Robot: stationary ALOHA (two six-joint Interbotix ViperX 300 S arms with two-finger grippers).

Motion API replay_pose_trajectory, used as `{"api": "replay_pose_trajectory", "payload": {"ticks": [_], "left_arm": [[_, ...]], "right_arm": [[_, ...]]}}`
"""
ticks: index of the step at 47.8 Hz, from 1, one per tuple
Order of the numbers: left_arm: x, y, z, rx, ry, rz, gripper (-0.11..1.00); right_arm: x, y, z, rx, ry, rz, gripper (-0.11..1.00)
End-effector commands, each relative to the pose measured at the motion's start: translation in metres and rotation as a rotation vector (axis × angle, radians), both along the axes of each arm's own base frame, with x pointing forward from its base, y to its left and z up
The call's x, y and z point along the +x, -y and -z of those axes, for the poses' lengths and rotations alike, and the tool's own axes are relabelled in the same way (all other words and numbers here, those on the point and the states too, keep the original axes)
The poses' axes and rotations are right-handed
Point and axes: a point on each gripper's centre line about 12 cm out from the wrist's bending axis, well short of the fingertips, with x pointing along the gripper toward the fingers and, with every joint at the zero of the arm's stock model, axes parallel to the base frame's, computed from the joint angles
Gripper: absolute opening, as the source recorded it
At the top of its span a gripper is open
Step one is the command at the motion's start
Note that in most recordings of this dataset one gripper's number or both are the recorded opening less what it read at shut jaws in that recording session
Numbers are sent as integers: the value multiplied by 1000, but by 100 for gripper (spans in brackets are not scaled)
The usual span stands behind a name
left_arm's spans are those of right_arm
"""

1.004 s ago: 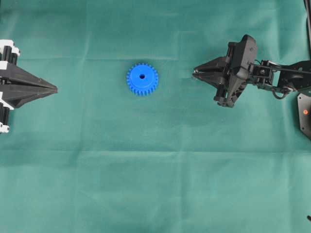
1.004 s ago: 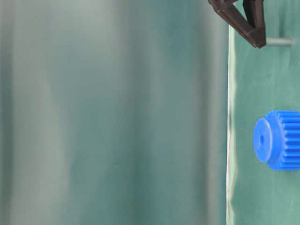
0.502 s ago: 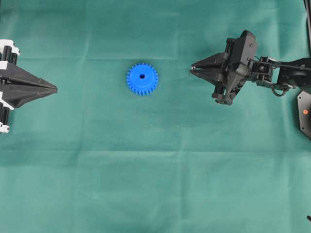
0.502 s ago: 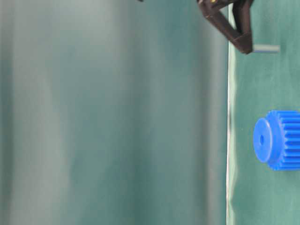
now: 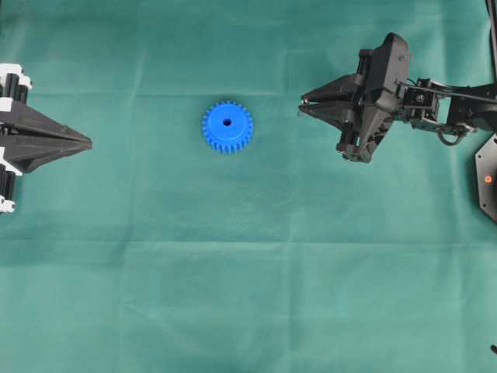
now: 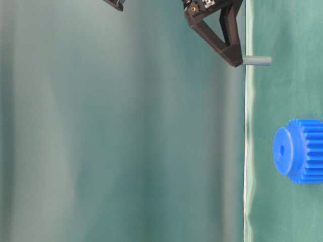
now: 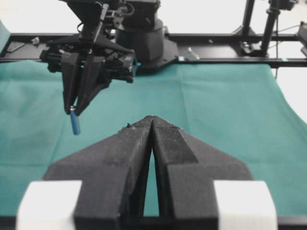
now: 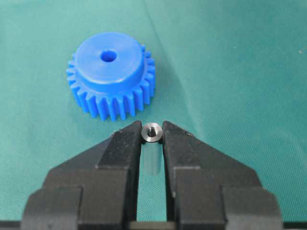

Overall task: Insert the shaft placed at a random location into the center hole of the medium gear at another random location.
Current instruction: 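Carry the shaft left with the right gripper over the blue gear's hole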

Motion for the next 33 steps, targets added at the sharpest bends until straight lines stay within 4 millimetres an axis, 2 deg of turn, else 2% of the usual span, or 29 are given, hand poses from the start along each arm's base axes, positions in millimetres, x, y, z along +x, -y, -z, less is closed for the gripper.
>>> {"api": "replay_pose_trajectory", "payload": {"ticks": [1,17,33], "left_arm": [[3,1,-8,1,18,5,0],[3,1,-8,2,17,4,0],[3,1,-8,1,18,4,0]], "right_arm": [[6,0,-12,-21,33,-9,14],[10,1,-14,-22,40,-9,14],[44,-5,-19,-23,59,-46,14]]}}
